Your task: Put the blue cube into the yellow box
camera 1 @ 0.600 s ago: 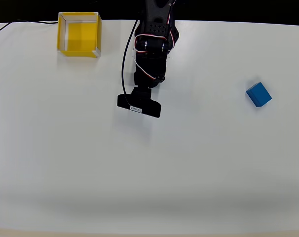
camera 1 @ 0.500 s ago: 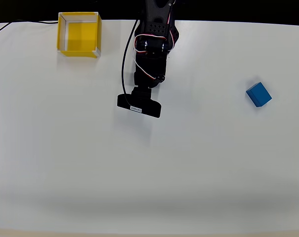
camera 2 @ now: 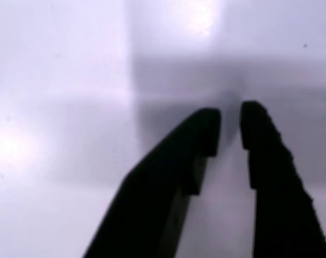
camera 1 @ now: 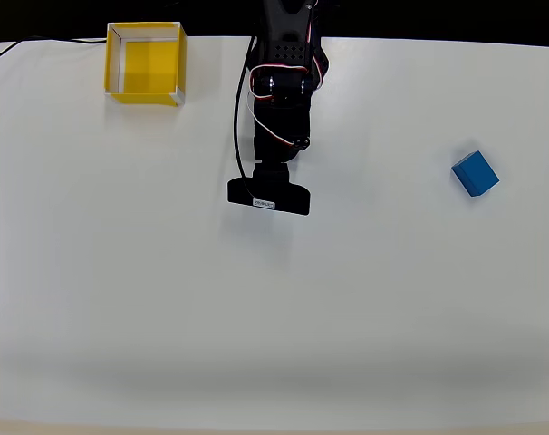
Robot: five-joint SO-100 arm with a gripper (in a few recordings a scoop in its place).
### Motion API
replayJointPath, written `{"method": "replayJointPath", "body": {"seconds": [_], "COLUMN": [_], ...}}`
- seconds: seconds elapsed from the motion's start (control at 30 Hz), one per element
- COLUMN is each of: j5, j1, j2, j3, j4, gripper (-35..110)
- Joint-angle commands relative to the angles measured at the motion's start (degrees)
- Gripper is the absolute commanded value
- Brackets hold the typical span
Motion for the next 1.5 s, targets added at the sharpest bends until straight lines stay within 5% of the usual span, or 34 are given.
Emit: {"method": "replayJointPath", "body": {"seconds": [0.0,0.37,1.07,1.47], "j5": [-0.4,8.4,29.2,35.2], "j1": [-0.4,-10.5,-41.5,-53.2], "j2": [-4.0,-34.5,-84.0,-108.0], "j3": [-4.3,-39.5,-93.4,-107.8], "j4": [-2.5,-10.4,-5.8,-4.0], "gripper": [11,34,52,54]}}
